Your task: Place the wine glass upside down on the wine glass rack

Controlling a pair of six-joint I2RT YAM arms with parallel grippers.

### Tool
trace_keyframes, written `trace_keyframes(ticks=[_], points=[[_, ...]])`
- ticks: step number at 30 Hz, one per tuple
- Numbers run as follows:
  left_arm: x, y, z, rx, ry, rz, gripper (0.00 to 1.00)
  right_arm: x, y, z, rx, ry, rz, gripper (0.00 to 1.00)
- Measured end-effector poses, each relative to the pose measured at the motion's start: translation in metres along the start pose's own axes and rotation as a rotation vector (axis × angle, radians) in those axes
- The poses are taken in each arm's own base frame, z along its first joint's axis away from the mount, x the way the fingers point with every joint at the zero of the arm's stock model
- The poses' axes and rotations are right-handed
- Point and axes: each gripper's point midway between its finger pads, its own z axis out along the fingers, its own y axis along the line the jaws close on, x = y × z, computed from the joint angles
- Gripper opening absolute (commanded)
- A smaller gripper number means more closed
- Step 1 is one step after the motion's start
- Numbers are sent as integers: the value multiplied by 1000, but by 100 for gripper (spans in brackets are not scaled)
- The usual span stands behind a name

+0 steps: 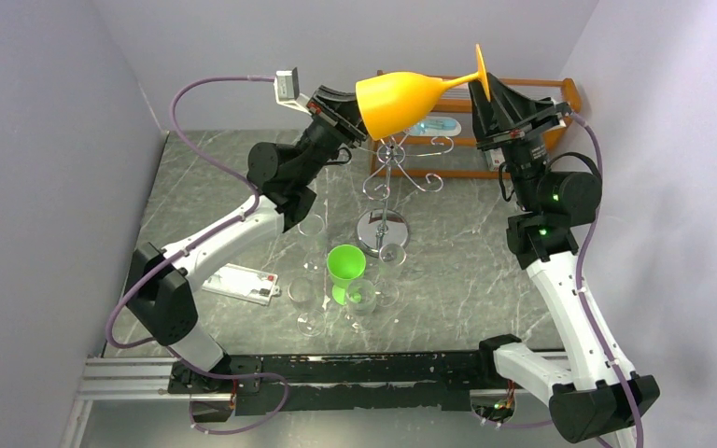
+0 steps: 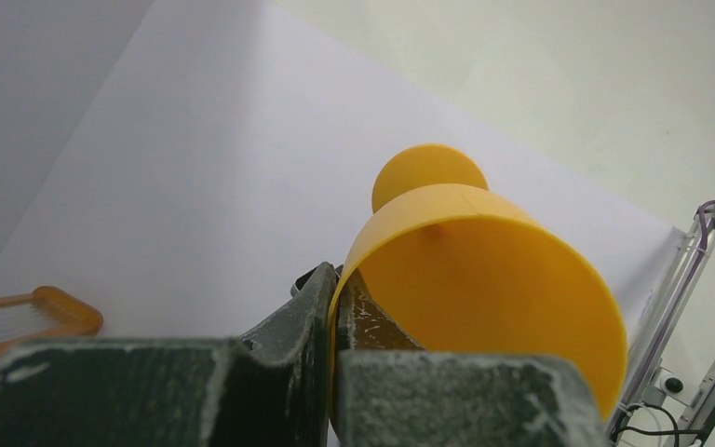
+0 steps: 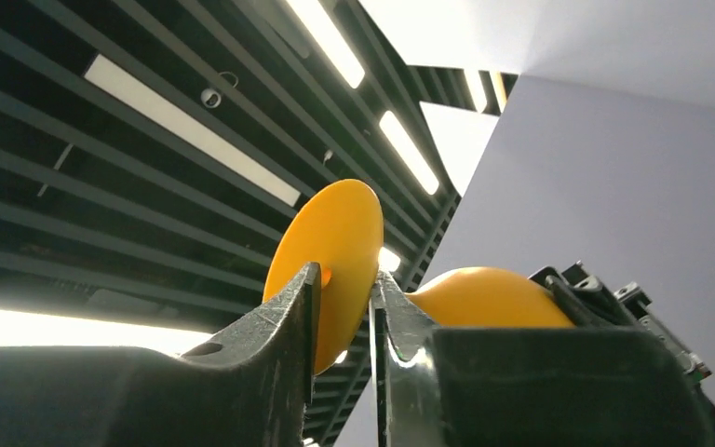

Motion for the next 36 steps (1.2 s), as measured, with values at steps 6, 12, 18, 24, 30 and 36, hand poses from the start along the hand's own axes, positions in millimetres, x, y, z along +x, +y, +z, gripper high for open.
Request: trace_keyframes(ticks=[6, 12, 18, 24, 30, 36], points=[[2, 2, 0, -1, 2, -1, 24, 13, 10, -6, -1, 45, 72, 0], [9, 11, -4, -28, 22, 6, 53, 22, 16, -9, -8, 78, 70, 0], [5, 18, -19, -100, 20, 41, 77, 18, 25, -4, -42, 60, 52, 0], [-17, 3, -37, -193, 6, 120, 83, 17, 43, -2, -106, 39, 8, 0], [-44, -23, -59, -299, 30, 250, 87, -2, 24, 7, -33, -63, -202, 0], [-76, -30, -93, -503, 109, 467, 89, -24, 8, 11, 100, -152, -583, 0]])
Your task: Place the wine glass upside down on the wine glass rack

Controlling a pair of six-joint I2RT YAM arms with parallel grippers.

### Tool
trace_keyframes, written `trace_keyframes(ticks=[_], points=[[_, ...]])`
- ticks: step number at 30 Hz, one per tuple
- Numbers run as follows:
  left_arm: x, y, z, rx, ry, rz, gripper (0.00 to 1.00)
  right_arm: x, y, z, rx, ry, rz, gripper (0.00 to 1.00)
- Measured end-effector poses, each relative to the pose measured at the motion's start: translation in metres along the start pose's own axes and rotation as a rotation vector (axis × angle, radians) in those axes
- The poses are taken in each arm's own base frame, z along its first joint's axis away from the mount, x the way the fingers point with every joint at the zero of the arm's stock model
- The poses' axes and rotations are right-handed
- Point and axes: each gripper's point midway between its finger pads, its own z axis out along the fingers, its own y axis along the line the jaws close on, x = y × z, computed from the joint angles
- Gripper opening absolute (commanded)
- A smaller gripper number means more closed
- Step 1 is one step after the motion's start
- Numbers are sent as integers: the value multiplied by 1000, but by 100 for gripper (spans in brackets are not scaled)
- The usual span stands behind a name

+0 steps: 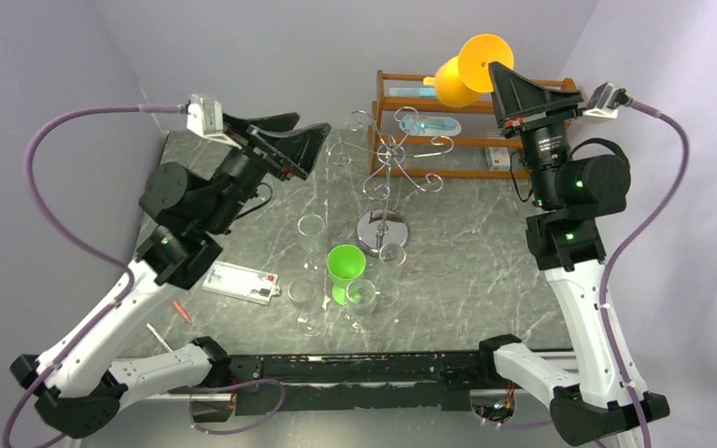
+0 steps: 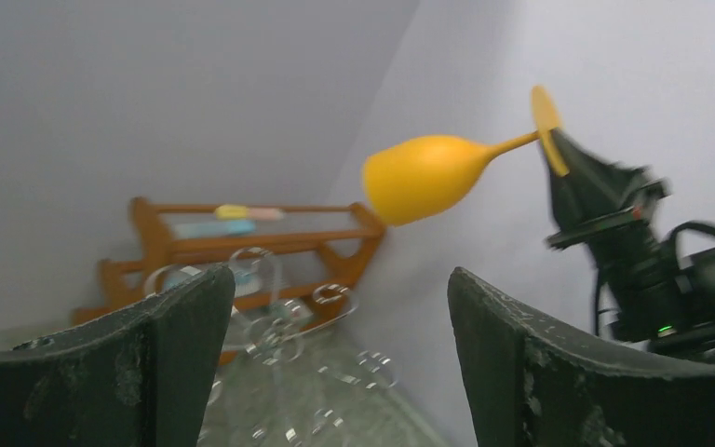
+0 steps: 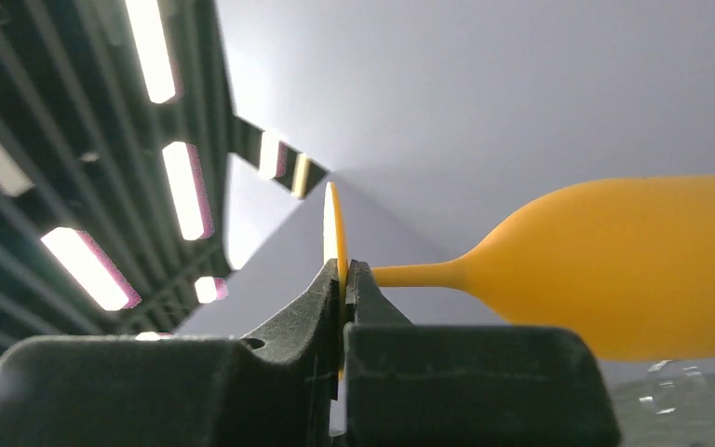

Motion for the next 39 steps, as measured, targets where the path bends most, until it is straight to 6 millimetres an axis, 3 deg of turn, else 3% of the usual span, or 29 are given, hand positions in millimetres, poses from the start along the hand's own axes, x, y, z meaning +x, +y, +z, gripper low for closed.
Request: trace_keyframes(ticks=[6, 10, 17, 23, 26, 34, 39], points=[[6, 30, -35, -153, 106, 134, 90, -13, -17, 7, 113, -26, -288, 0], [20, 46, -49, -219, 182, 173, 91, -13, -48, 18, 216, 4, -393, 0], [43, 63, -68, -271, 263, 204, 93, 12, -152, 30, 452, 161, -474, 0], [64, 78, -81, -308, 320, 217, 93, 44, -213, 28, 539, 317, -448, 0], [73, 83, -84, -319, 346, 222, 93, 55, -225, 25, 550, 374, -426, 0], [86, 91, -87, -334, 378, 232, 93, 79, -225, 12, 519, 491, -354, 0], [96, 96, -92, -342, 401, 240, 93, 92, -228, -13, 537, 542, -288, 0]])
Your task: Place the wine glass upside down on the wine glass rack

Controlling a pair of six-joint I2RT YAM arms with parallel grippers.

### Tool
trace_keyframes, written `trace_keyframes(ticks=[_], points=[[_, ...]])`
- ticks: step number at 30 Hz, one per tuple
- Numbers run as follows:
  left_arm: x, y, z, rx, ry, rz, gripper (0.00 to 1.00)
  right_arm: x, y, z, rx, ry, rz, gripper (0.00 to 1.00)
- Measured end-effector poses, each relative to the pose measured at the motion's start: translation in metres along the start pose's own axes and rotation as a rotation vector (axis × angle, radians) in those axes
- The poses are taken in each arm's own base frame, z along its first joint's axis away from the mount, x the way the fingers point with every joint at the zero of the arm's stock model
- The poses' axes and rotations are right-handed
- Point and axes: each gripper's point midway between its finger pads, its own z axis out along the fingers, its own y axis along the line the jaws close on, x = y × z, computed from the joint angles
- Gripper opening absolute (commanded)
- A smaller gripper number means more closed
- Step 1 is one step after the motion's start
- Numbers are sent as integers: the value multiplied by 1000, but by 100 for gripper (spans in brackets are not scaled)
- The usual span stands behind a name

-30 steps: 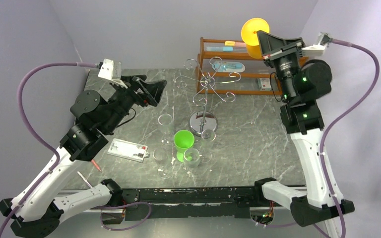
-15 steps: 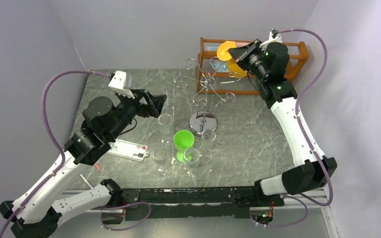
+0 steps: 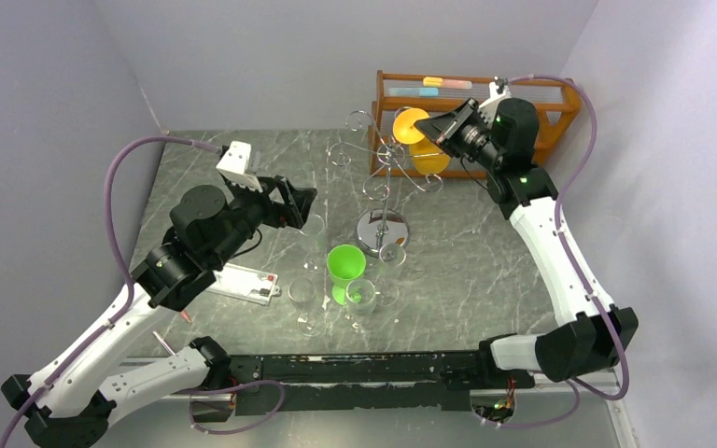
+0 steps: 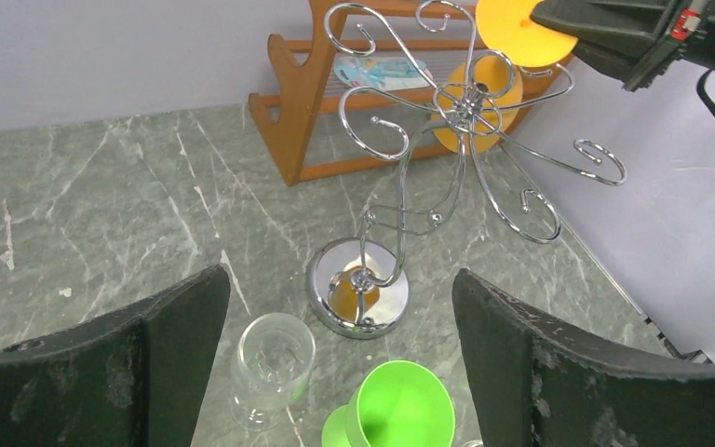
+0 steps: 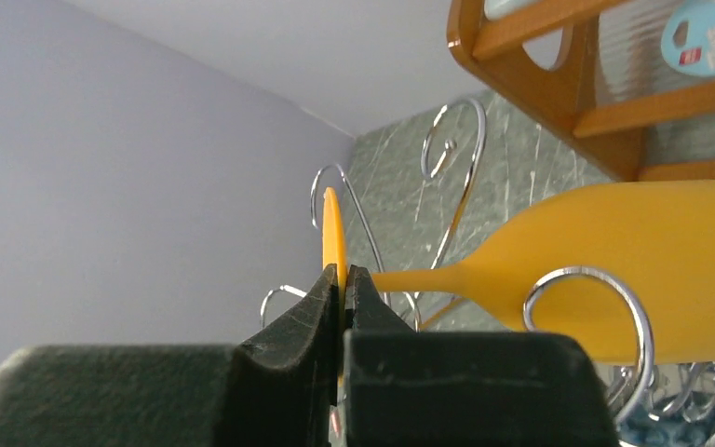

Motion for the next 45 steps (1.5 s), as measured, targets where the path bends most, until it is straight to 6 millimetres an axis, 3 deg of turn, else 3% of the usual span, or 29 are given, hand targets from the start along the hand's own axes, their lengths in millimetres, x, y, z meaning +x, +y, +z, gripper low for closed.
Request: trace_keyframes(ticks=[8, 18, 36, 42, 45], points=[[0, 3, 0, -17, -2, 7, 94, 13, 2, -25, 4, 20, 35, 0], [1, 5, 1, -23, -1, 11, 94, -4, -12, -44, 124, -90, 26, 0], [8, 8, 1, -37, 19, 17, 93, -24, -40, -39, 241, -216, -5, 0], [12, 9, 2, -41, 32, 20, 93, -25, -47, -34, 254, -213, -9, 9], [12, 10, 1, -43, 35, 20, 94, -24, -49, -32, 252, -201, -13, 23]])
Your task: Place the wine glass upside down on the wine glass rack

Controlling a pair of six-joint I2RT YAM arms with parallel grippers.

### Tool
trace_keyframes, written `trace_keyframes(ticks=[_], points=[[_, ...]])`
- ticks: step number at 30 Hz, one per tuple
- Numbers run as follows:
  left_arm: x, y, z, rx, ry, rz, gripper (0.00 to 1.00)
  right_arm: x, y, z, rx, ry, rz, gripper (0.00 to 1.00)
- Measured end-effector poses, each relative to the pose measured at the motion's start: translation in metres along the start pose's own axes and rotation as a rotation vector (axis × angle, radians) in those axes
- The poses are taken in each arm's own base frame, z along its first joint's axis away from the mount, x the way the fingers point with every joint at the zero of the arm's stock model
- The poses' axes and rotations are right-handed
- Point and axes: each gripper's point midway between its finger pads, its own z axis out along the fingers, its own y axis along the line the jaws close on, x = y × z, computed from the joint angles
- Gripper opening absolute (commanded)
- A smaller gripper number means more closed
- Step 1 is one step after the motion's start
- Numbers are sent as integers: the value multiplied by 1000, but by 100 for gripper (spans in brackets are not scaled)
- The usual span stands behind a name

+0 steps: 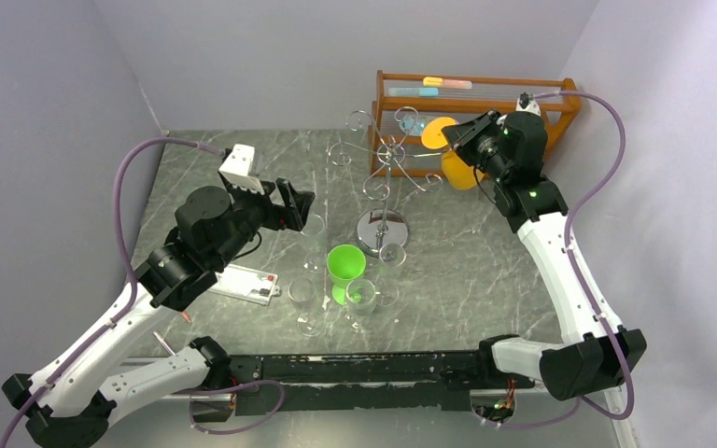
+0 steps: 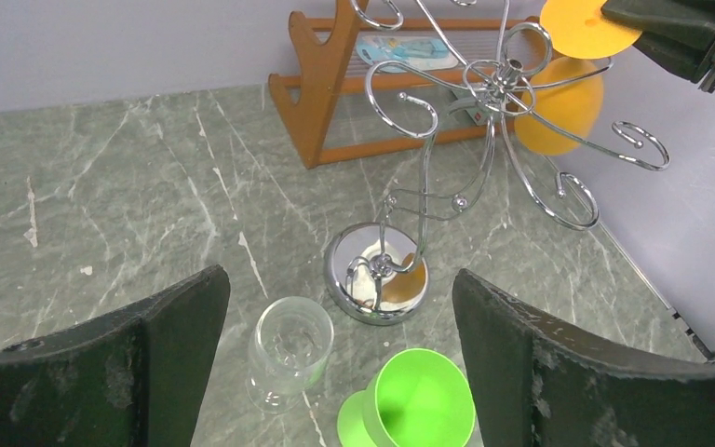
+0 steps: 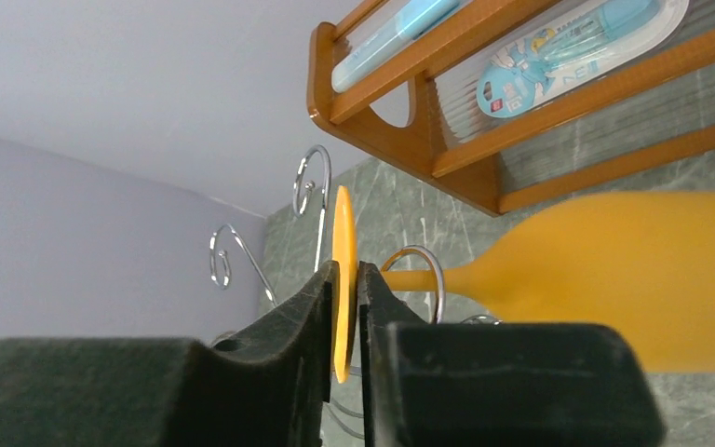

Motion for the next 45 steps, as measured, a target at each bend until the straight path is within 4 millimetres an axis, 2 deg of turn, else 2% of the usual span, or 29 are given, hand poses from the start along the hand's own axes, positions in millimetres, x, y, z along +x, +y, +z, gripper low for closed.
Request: trace_keyframes(ticks=[4, 14, 17, 21, 24, 29, 38, 45], points=[[4, 2, -2, -4, 13, 3, 94, 2, -4, 2, 1, 18, -15, 39], [23, 5, 0, -17, 87, 19, 95, -6, -9, -6, 23, 9, -57, 61], [30, 5, 1, -18, 114, 23, 95, -10, -6, -19, 18, -1, -88, 65], [41, 5, 6, -20, 157, 33, 94, -21, 0, -50, 4, -49, -133, 66], [54, 9, 11, -50, 200, 25, 87, -25, -1, -79, -5, -90, -165, 66], [79, 30, 16, -190, 275, -16, 79, -10, -25, -111, 48, -80, -210, 65], [132, 49, 33, -325, 424, -63, 62, 44, -91, -131, 208, 72, -246, 65], [166, 79, 38, -412, 514, -79, 50, 56, -97, -139, 195, 99, -249, 65]])
